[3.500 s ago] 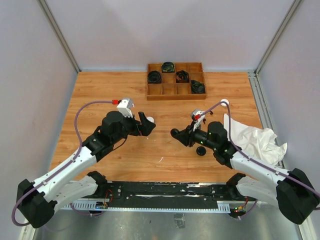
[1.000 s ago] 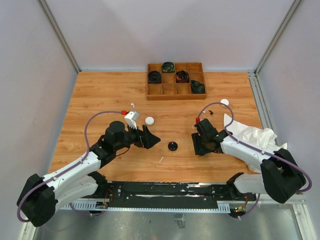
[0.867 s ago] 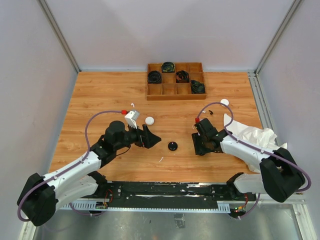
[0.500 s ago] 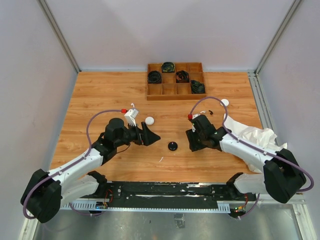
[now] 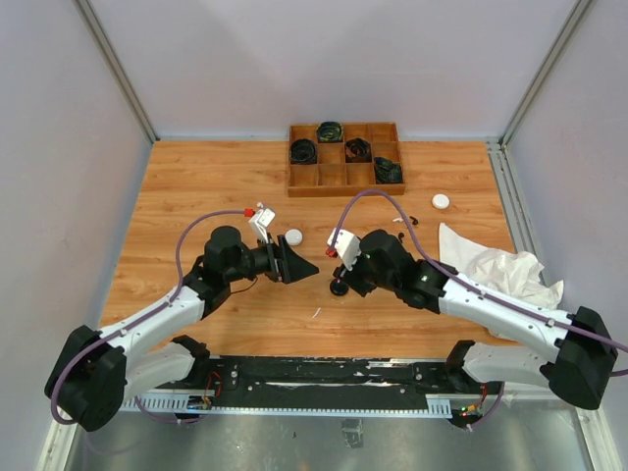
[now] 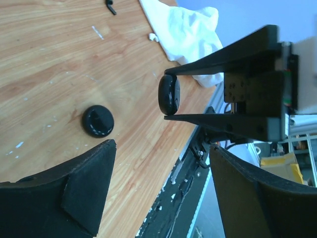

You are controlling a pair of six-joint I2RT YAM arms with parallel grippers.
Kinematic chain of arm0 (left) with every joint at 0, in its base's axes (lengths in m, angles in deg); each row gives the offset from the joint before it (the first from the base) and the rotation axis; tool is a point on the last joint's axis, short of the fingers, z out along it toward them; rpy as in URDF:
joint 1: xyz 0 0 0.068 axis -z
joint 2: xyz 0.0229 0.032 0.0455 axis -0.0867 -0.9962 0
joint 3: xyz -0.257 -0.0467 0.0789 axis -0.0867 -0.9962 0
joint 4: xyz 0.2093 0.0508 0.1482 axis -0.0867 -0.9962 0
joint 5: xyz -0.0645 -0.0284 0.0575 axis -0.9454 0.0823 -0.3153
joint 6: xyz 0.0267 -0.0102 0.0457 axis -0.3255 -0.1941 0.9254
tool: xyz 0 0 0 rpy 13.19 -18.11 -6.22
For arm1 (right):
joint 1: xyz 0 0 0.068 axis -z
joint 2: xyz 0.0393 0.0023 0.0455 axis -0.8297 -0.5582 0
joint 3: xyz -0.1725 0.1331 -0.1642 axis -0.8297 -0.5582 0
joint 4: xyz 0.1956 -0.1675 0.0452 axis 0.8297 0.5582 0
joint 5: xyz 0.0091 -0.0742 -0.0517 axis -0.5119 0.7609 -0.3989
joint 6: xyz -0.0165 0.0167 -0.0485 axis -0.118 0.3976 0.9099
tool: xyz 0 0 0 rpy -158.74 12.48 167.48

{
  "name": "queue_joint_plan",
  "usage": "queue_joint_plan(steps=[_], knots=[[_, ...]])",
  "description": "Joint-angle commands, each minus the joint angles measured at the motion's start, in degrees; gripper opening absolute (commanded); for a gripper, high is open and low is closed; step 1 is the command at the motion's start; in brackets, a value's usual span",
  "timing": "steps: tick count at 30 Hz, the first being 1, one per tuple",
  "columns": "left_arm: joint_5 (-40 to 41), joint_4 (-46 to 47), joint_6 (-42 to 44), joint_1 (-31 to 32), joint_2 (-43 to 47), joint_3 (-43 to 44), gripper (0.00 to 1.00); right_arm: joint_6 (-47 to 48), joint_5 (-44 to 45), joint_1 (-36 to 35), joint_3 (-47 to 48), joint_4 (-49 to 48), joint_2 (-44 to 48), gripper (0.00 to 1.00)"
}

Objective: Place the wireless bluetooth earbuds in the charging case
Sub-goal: Pick up the charging case at the center of the board.

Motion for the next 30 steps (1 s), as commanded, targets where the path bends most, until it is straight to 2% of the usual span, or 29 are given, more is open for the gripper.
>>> queue_joint_plan(steps=[1, 7, 12, 16, 20, 30], knots=[[-5.2, 3.4, -0.7, -0.5, -0.3, 2.4, 0.79, 15.6, 0.2, -3.9, -1.3, -9.2, 4.4, 0.47], [-5.5, 3.4, 0.2, 0.6, 1.8, 2.3, 0.73, 24.4, -3.5, -6.2, -5.0, -18.6, 7.8, 0.48], [-1.5, 4.5, 0.0, 3.2, 3.5, 2.1, 0.65, 27.3, -2.7, -7.4, -5.2, -22.2, 7.8, 0.48], [3.9, 7.3, -0.3, 5.3, 4.7, 1.0, 0.58, 27.4, -2.6, -8.1, -4.5, -22.9, 7.1, 0.48], [9.6, 9.1, 0.2, 7.4, 6.0, 0.0, 0.57, 26.7, -2.1, -9.1, -4.3, -23.5, 6.8, 0.48], [14.2, 10.9, 2.5, 10.8, 5.8, -0.7, 0.53, 25.3, -1.5, -9.4, -4.7, -26.6, 6.4, 0.49]])
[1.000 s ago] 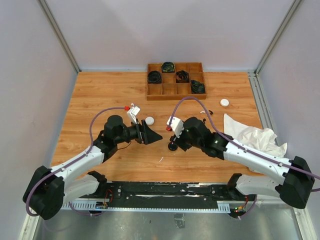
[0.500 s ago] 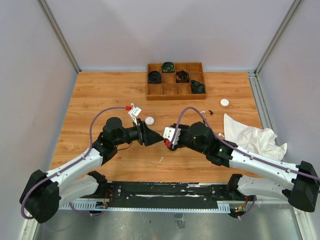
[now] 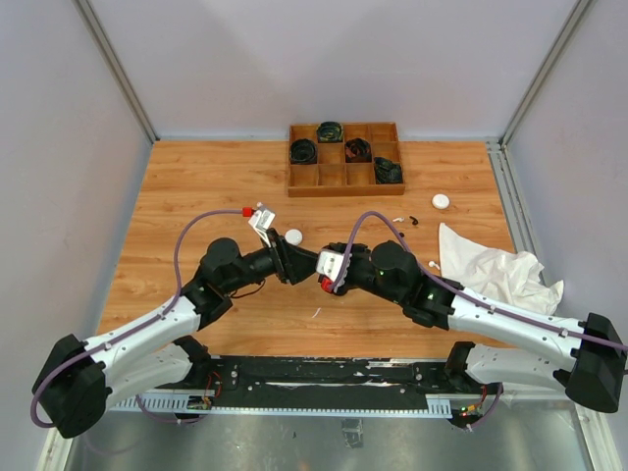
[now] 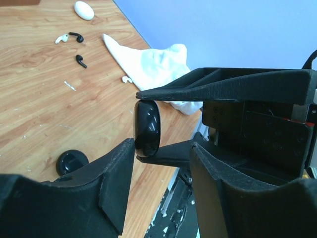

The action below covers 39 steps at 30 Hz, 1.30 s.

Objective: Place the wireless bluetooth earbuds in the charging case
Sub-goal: Pick up the charging case at the center of the board.

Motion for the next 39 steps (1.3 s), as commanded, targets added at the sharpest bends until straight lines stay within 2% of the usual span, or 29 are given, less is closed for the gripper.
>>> queue_joint_plan(steps=[1, 6, 20, 28, 34, 39], knots=[[4.5, 2.6, 2.2, 1.4, 0.5, -1.4, 0.52, -0.8, 1.0, -0.9, 0.2, -3.8, -0.2, 0.49], [8.5, 4.3, 3.0, 2.3, 0.8, -3.2, 0.51, -2.3, 0.9, -0.9, 0.2, -4.9, -0.7, 0.49], [9.1, 9.8, 2.8, 3.3, -1.1, -4.9, 0.48, -6.2, -0.9, -0.9, -0.6, -8.0, -0.4, 0.49], [9.9, 11.3, 3.2, 4.5, -2.7, -5.2, 0.43, -7.3, -0.2, -1.0, -1.0, -9.8, -0.4, 0.49], [10.6, 15.4, 3.2, 4.8, -3.0, -7.0, 0.34, -10.4, -0.1, -1.0, -2.1, -14.1, -0.6, 0.5], [10.5, 16.5, 4.8, 4.9, -2.7, -7.8, 0.21, -11.3, -0.3, -1.0, -2.7, -15.2, -0.4, 0.52]])
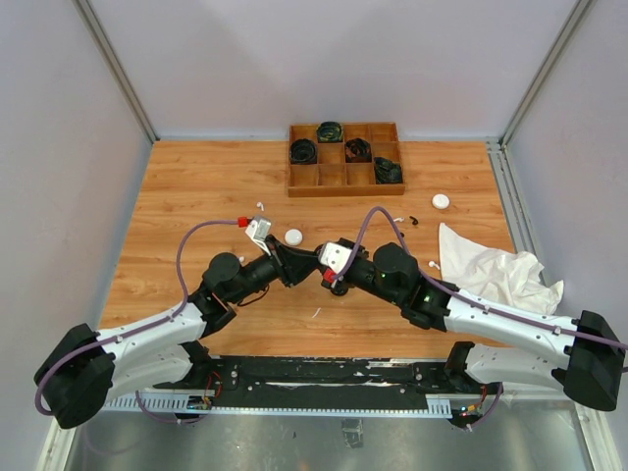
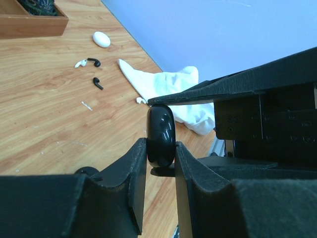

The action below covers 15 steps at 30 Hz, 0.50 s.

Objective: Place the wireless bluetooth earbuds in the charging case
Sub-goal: Pick up the charging case at the center of the board.

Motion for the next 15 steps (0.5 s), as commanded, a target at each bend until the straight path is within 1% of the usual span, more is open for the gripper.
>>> queue_joint_plan(steps=[1, 4, 6, 9, 12, 15], knots=[[0.2, 2.4, 3.0, 0.8, 0.0, -1.4, 0.18, -2.8, -0.1, -0.9, -0.3, -6.3, 0.8, 0.55], [0.7, 4.0, 5.7, 0.8, 1.4, -2.8, 0.08, -3.1, -0.5, -0.4, -0.4, -3.8, 2.8, 0.63], [1.2, 5.9, 7.8, 0.8, 2.4, -4.0, 0.02, -2.9, -1.5, 0.3, -0.2, -1.3, 4.6, 0.66], [0.3, 9.5, 11.6, 0.8, 3.4, -6.0, 0.0, -2.8, -4.8, 1.6, 0.3, 3.1, 7.9, 0.71], [-2.7, 14.0, 16.4, 0.8, 3.8, -7.9, 0.0, -3.2, -9.7, 3.0, 1.0, 7.3, 11.3, 0.76], [-5.1, 20.4, 19.4, 0.8, 3.8, -10.3, 0.0, -5.0, -14.4, 4.9, 1.4, 9.9, 14.0, 0.77]])
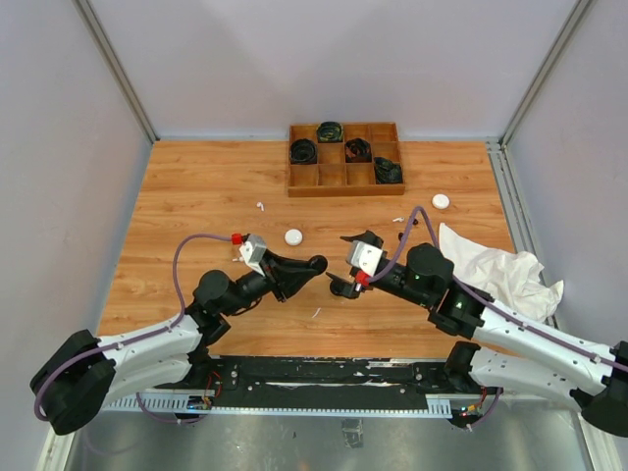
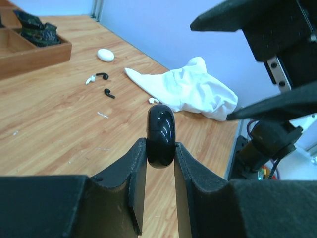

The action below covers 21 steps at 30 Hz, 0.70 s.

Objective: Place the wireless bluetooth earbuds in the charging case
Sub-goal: Pick up the charging case at the center of the board.

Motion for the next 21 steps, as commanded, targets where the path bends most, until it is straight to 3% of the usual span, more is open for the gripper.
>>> queue_joint_plan(steps=[1, 13, 21], knots=[[-4.3, 13.3, 8.2, 0.5, 0.9, -3.2, 0.0, -3.5, -9.0, 2.9, 1.8, 5.0, 3.6, 0.77], [-14.5, 31.7, 12.1, 0.5, -1.0, -6.4, 0.0, -8.7, -26.3, 7.8, 4.8, 5.9, 0.8, 0.73], [-18.3, 33.0, 13.0, 0.5, -1.9, -5.8, 0.0, -10.7, -36.2, 11.3, 9.2, 8.0, -2.0, 0.62]])
